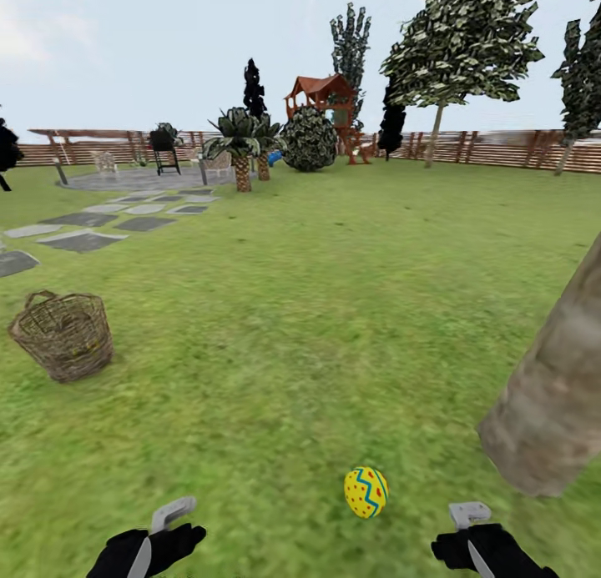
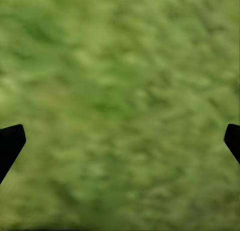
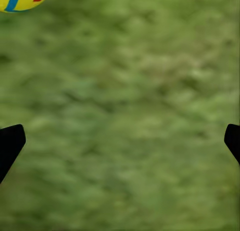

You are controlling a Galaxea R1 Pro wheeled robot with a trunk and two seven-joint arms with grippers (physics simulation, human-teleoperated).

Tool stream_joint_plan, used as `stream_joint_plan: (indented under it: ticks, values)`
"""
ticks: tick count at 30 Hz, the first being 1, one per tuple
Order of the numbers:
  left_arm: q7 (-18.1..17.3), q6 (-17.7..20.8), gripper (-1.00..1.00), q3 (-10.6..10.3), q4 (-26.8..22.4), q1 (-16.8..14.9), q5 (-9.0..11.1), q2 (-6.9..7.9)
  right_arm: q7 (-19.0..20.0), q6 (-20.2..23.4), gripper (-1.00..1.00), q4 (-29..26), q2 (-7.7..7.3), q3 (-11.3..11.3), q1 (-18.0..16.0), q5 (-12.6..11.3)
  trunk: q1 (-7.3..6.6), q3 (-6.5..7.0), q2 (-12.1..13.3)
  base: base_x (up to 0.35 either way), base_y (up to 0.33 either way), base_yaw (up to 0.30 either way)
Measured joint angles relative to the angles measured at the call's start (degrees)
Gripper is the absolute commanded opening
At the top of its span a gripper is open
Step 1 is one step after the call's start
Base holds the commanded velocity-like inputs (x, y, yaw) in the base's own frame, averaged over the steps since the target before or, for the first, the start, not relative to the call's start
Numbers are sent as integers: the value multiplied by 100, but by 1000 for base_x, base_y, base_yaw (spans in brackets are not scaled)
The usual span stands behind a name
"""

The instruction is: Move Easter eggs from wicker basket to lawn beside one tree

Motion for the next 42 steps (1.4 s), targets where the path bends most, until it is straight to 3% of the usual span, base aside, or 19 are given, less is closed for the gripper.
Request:
stream_joint_plan:
  ticks: [5,6,11,16,24,36,42]
  values:
    - [1,-2,100,-3,3,-2,-1,0,14,-23,100,-3,-10,-7,2,-7,0,0,0,0,0,69]
    - [34,-31,100,-19,10,7,-32,29,2,-34,100,30,23,-39,2,-10,0,0,0,0,0,0]
    - [22,-68,100,-17,9,7,-62,191,15,-17,100,111,-96,-8,2,-3,0,0,0,0,0,0]
    - [7,-62,100,-10,8,7,-59,353,3,-25,100,132,14,-26,2,-4,-1,0,0,34,39,0]
    - [5,-9,100,22,5,7,-49,611,2,-30,100,133,34,-27,1,0,0,0,0,92,277,0]
    - [11,-17,100,16,5,7,-50,619,-1,-37,100,138,54,-26,1,2,0,0,0,3,333,11]
    - [11,-11,100,15,5,7,-48,619,-7,-30,100,141,58,-34,1,7,-2,0,0,153,295,227]
